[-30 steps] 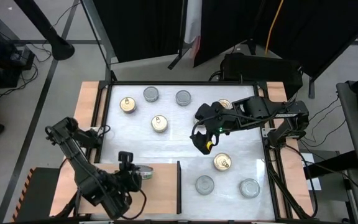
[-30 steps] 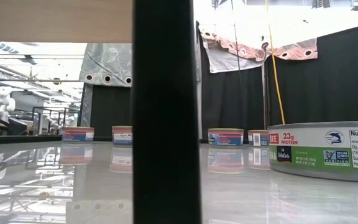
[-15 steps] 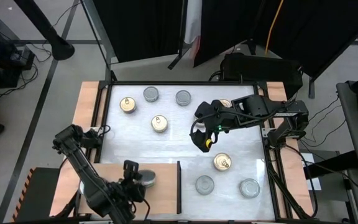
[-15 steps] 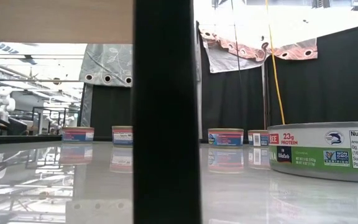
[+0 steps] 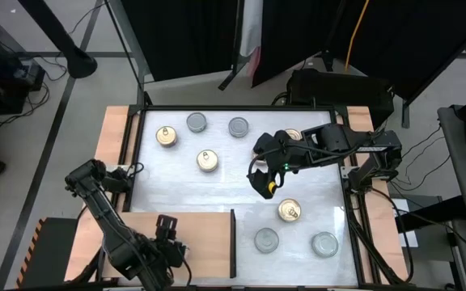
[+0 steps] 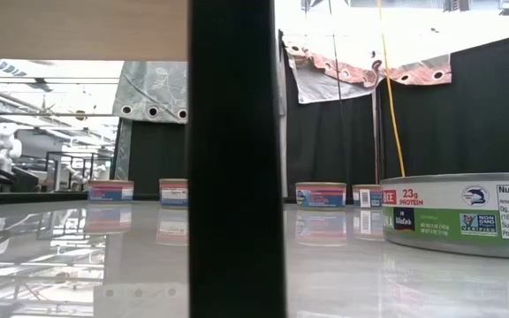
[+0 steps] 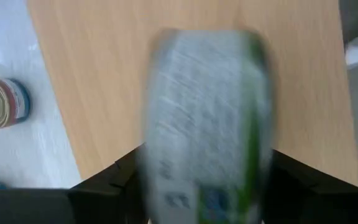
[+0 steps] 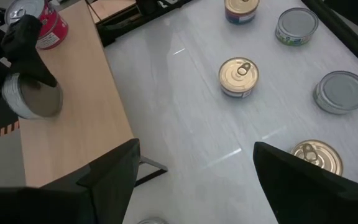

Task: Stack canned seafood by type on shelf
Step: Put the green white tuna can on the shelf

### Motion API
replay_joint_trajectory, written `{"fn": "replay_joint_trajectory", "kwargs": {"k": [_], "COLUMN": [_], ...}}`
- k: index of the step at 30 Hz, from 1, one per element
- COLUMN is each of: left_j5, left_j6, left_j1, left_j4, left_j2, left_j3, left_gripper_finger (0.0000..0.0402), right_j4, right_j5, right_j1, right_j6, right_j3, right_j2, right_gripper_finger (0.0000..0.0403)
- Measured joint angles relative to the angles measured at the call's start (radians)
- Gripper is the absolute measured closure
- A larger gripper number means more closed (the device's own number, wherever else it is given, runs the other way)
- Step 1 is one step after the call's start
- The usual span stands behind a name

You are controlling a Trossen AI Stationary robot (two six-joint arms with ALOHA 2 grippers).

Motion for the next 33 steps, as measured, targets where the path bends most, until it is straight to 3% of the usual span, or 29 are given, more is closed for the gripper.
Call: {"fn": "replay_joint_trajectory", "kwargs": {"k": [7, 15, 33], "left_j5": [-0.045, -0.120, -0.265], "left_j6": [-0.025, -0.017, 0.191], "left_j1": [-0.001, -0.002, 0.054], "left_j4": [-0.065, -0.073, -0.074], "left_j2": [0.000, 0.000, 0.000], "left_j3": [0.000, 0.079, 0.111], "left_gripper_finger": [0.0186, 0.0263, 0.0263], "right_j4": [0.020, 0.020, 0.020], "right_j5": [-0.001, -0.001, 0.003], "right_j1": [0.000, 0.000, -0.001], "right_j6": [-0.003, -0.003, -0.007], "right_j3": [0.000, 0.000, 0.000], "right_j2": [0.000, 0.000, 0.000], "right_gripper_finger": [0.0099, 0.0099, 0.0099]}}
